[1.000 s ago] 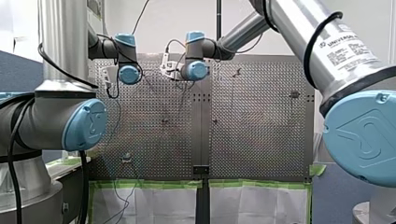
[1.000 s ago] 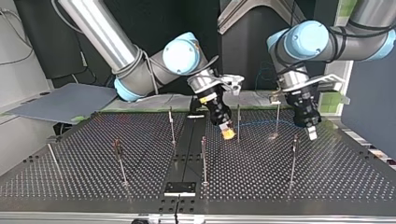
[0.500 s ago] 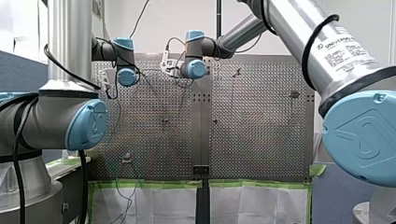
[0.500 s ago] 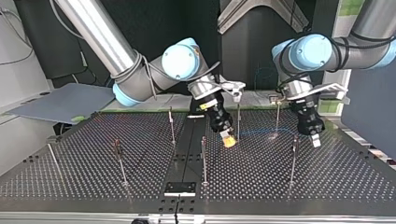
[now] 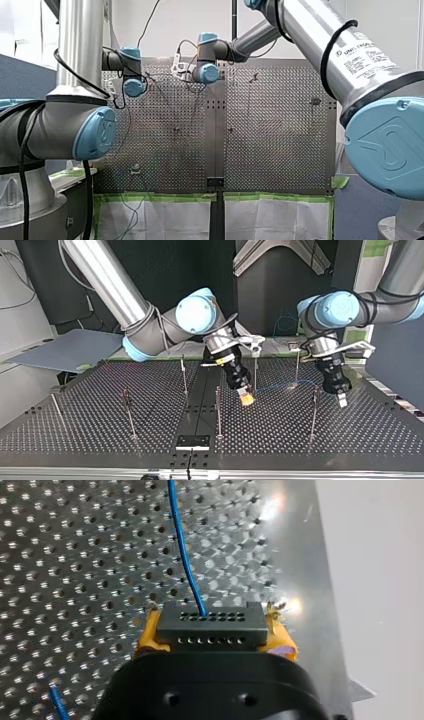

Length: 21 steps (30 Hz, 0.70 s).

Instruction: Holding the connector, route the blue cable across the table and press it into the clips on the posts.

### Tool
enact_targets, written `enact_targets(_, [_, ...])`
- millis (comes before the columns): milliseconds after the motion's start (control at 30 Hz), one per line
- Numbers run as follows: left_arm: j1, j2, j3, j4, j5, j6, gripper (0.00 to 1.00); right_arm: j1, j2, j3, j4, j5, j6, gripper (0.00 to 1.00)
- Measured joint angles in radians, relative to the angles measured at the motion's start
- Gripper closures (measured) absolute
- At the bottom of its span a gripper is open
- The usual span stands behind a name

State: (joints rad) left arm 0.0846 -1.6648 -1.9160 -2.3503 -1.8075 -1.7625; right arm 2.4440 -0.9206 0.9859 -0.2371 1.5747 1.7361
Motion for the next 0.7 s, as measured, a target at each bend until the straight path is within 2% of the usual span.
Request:
enact_targets(267, [0.019,-0.064,0.030,0.014,0.054,-0.008,1.00,-0.014,0.001,-0.060,0.041,0.004,0.000,1.00])
enact_targets(467, [0.031,-0.086,0.037,0.023,0.074,-0.022,1.00,-0.026,0.001,-0.067,0.046,0.010,0.000,1.00])
enact_targets(700, [0.039,-0.087,0.037,0.008,0.083,-0.075,1.00,-0.026,0.001,-0.068,0.052,0.012,-0.003,1.00])
